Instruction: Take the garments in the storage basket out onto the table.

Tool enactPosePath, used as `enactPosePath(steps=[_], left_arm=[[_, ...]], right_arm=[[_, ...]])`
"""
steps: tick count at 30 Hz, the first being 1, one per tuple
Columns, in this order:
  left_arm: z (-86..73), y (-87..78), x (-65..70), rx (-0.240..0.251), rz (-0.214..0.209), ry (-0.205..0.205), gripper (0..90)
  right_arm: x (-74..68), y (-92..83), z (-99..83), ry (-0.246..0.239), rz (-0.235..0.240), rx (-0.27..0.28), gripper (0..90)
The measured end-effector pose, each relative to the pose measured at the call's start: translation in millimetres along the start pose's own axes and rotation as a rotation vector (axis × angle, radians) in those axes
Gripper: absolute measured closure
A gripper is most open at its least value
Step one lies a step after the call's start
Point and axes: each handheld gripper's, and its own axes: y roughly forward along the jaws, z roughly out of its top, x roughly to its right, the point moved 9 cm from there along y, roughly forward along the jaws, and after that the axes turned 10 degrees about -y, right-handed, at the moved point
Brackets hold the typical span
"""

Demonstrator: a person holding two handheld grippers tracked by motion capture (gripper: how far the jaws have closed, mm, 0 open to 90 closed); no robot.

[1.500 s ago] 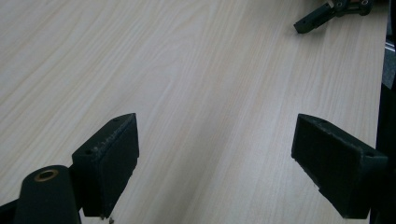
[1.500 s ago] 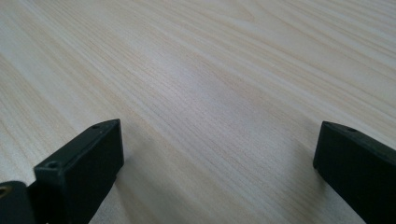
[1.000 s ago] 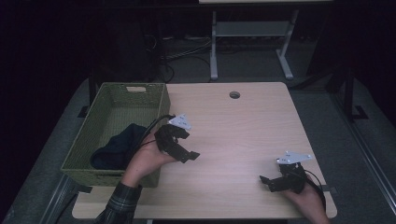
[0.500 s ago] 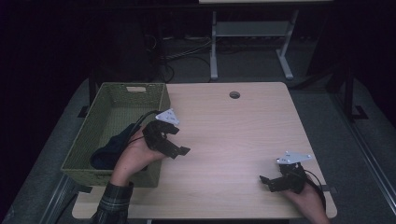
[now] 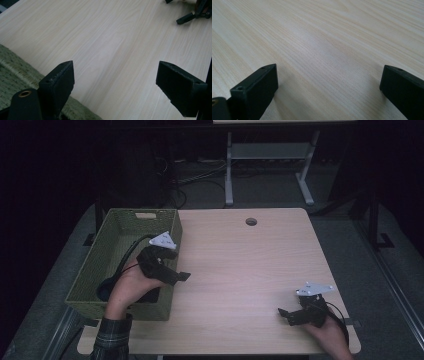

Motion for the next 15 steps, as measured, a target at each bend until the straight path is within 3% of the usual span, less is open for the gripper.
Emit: enactPosePath(steps=[15], left_arm=[[-8.5, -24.0, -17.7, 0.027, 0.04, -0.027, 14.9]], right_arm=[[0.1, 0.0, 0.0, -0.001, 0.0, 0.0, 1.3]])
